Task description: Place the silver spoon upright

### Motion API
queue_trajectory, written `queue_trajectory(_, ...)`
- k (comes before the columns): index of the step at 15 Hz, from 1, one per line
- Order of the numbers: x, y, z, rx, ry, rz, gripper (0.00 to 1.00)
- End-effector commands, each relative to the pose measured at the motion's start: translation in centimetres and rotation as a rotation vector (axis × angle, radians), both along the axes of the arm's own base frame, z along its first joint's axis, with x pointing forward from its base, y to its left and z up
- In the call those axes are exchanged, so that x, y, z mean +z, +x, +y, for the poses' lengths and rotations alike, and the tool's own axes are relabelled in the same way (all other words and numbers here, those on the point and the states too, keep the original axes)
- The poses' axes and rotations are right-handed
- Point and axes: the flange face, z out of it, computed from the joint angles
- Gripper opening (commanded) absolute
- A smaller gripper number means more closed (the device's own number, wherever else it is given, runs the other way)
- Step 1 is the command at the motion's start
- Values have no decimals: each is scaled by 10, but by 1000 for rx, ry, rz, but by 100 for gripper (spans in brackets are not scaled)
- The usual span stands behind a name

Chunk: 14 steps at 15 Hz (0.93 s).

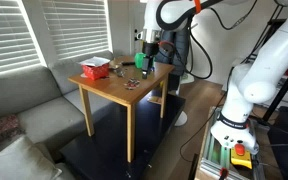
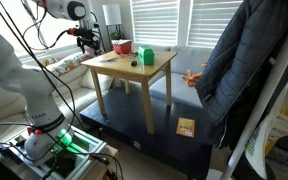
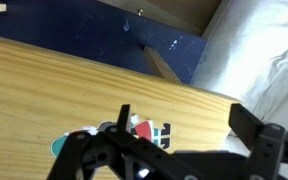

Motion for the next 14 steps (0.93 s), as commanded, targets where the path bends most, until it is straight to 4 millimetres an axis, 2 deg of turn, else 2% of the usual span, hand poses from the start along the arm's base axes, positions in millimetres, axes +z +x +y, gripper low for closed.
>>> queue_trajectory(1, 0, 0, 0, 0, 0, 1, 100)
queue_trajectory(10, 0, 0, 0, 0, 0, 1, 100)
queue_trajectory(14, 9, 27, -29, -77, 83, -45, 100)
